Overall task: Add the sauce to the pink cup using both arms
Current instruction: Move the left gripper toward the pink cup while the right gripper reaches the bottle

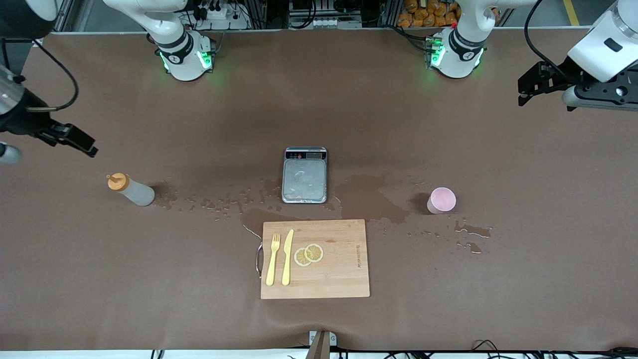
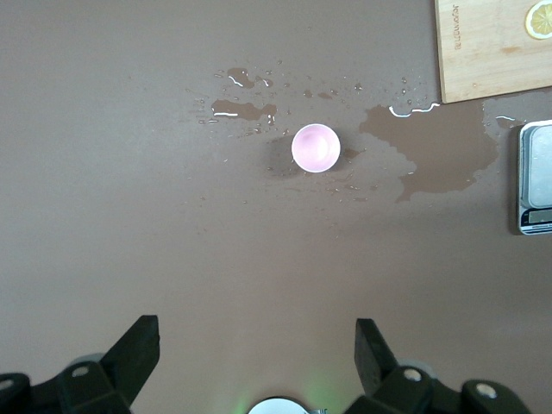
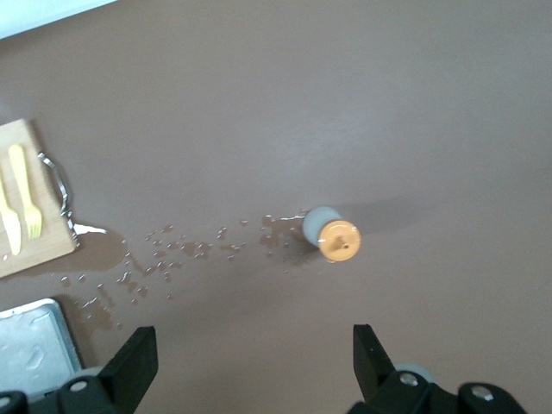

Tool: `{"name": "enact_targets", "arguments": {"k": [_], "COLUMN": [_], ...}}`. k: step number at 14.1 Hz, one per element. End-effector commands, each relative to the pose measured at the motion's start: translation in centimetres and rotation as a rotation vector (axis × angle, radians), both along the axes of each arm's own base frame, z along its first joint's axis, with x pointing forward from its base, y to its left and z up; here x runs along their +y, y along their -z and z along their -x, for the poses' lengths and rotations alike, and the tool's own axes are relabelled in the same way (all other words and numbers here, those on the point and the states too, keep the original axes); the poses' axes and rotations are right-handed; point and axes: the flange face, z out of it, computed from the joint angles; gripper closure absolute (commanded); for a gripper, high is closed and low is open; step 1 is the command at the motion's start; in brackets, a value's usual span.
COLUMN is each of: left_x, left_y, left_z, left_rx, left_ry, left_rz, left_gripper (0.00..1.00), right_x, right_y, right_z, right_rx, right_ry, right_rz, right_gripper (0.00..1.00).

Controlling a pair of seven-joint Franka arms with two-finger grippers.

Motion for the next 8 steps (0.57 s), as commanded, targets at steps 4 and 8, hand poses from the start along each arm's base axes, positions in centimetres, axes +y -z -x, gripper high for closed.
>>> {"name": "enact_targets", "arguments": {"k": [4, 8], "left_x": [0.6, 0.5], "left_y": [1.8, 5.7], "left_z": [-0.1, -0.8], "left_rx": [0.045, 0.06], "left_ry": [-0.027, -0.024], "left_rz": [-0.019, -0.021], "left_gripper": [0.0, 0.0], "right_x": [-4.8, -7.5], "right_y": [0.8, 1.4], "right_z": [-0.5, -0.2], "right_rx": [0.018, 0.039], "right_ry": [0.055, 0.103], "right_rz": [0.037, 0.016], "right_gripper": [0.0, 0.0]}}
